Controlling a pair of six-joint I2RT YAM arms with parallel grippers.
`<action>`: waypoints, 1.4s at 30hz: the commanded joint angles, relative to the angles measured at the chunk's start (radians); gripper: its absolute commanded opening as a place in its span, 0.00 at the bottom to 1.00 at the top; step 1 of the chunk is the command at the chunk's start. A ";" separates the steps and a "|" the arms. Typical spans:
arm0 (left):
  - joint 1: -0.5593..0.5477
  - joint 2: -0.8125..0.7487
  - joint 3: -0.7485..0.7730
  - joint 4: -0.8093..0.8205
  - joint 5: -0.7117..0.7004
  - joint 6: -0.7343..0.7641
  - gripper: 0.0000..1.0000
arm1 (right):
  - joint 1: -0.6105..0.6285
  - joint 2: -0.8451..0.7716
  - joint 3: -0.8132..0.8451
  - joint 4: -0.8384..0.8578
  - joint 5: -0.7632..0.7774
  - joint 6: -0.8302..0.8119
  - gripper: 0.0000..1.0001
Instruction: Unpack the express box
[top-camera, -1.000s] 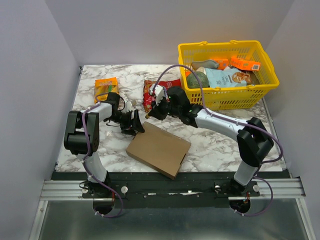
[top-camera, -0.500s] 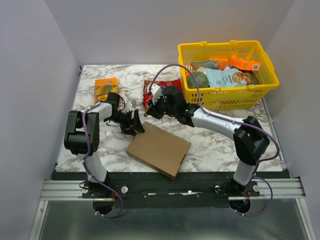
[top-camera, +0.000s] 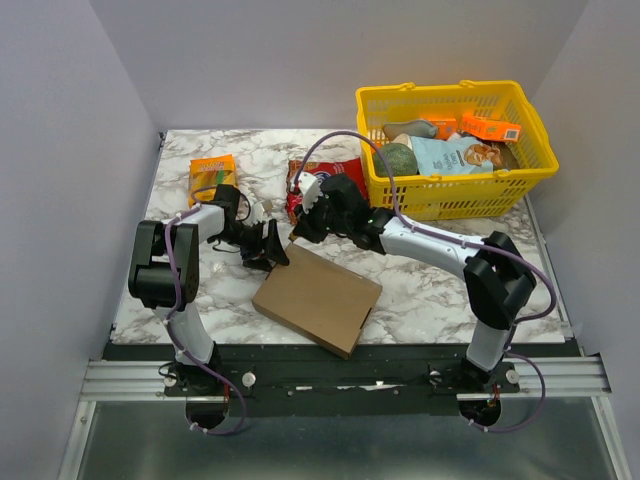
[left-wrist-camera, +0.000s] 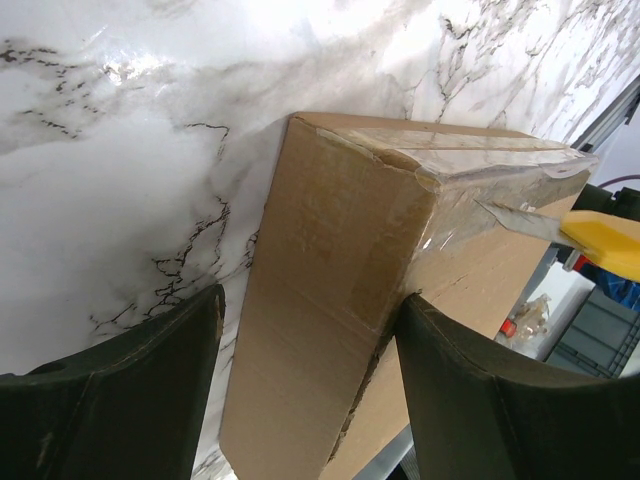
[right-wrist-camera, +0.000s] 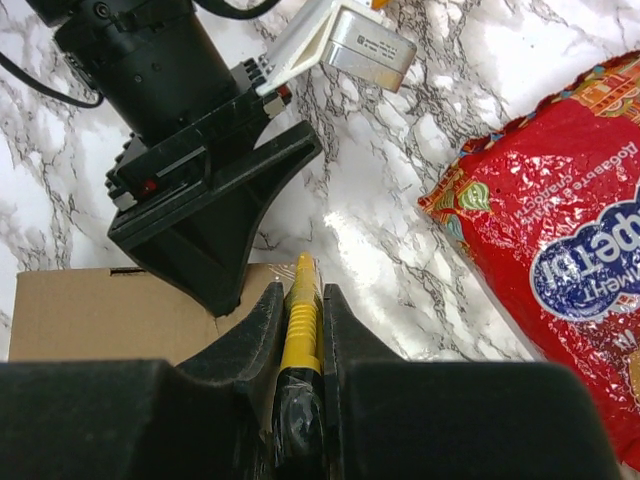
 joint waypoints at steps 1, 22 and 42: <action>0.000 0.055 -0.034 0.015 -0.208 0.041 0.75 | 0.007 0.037 0.041 -0.026 0.031 0.010 0.00; 0.000 0.056 -0.031 0.012 -0.205 0.041 0.75 | 0.009 0.014 0.073 0.007 0.028 0.004 0.00; 0.001 0.058 -0.031 0.012 -0.207 0.041 0.75 | 0.013 0.059 0.075 -0.024 0.014 -0.032 0.00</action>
